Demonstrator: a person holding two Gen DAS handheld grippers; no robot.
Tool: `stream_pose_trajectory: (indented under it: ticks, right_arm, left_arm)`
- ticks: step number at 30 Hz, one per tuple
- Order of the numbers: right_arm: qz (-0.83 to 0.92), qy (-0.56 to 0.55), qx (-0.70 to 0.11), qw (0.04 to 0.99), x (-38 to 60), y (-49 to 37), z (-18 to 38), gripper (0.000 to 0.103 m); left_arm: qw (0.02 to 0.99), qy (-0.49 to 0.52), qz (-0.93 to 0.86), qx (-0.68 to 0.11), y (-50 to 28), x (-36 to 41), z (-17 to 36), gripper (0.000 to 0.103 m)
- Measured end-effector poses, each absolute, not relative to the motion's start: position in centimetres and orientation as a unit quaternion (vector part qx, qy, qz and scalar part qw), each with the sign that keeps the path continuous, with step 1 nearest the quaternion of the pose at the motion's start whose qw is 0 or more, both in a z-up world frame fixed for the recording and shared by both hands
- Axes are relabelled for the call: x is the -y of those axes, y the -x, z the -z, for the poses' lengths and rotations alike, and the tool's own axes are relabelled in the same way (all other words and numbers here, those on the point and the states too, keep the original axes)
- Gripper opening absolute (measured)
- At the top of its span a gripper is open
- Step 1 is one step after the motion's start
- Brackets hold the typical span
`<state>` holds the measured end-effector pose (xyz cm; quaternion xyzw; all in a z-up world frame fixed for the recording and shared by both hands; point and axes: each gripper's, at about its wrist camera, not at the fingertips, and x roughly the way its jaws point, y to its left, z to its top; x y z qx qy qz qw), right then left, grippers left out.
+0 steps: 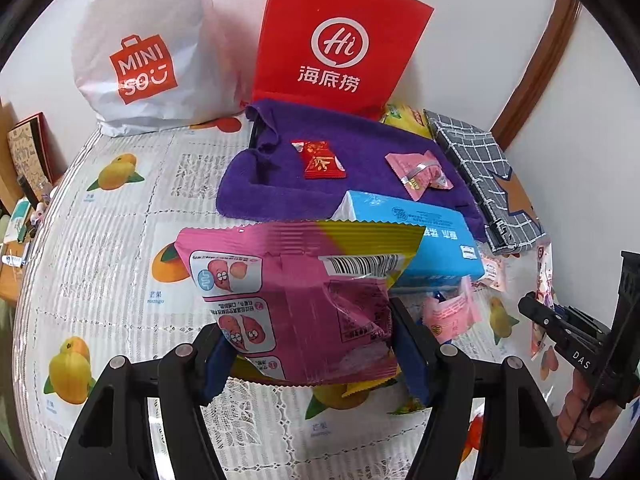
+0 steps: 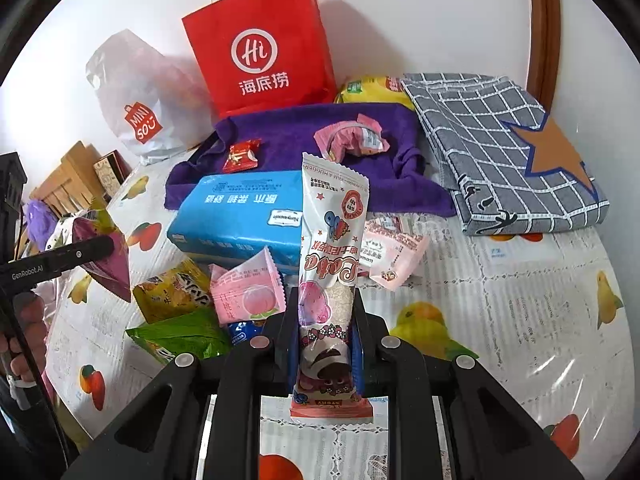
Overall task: Organize snacks
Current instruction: 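Lift and carry both held snacks over the purple towel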
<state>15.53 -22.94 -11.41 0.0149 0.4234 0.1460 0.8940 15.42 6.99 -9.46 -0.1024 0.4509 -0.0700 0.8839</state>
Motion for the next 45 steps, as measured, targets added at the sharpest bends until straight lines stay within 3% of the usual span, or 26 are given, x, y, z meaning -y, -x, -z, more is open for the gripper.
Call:
stream_pose_trajectory:
  ticks: [23, 45]
  right_arm:
    - [-0.146, -0.028, -0.422, 0.894, 21.3, -19.2, 8.9, 0.021]
    - [-0.153, -0.013, -0.399, 0.904, 18.4, -30.4, 4.3, 0.021]
  left_arm:
    - [0.895, 0.081, 0.088, -0.429, -17.6, -5.5, 6.4, 0.068]
    - [0.903, 0.055, 0.069, -0.420, -26.2, -5.6, 4.3, 0.068]
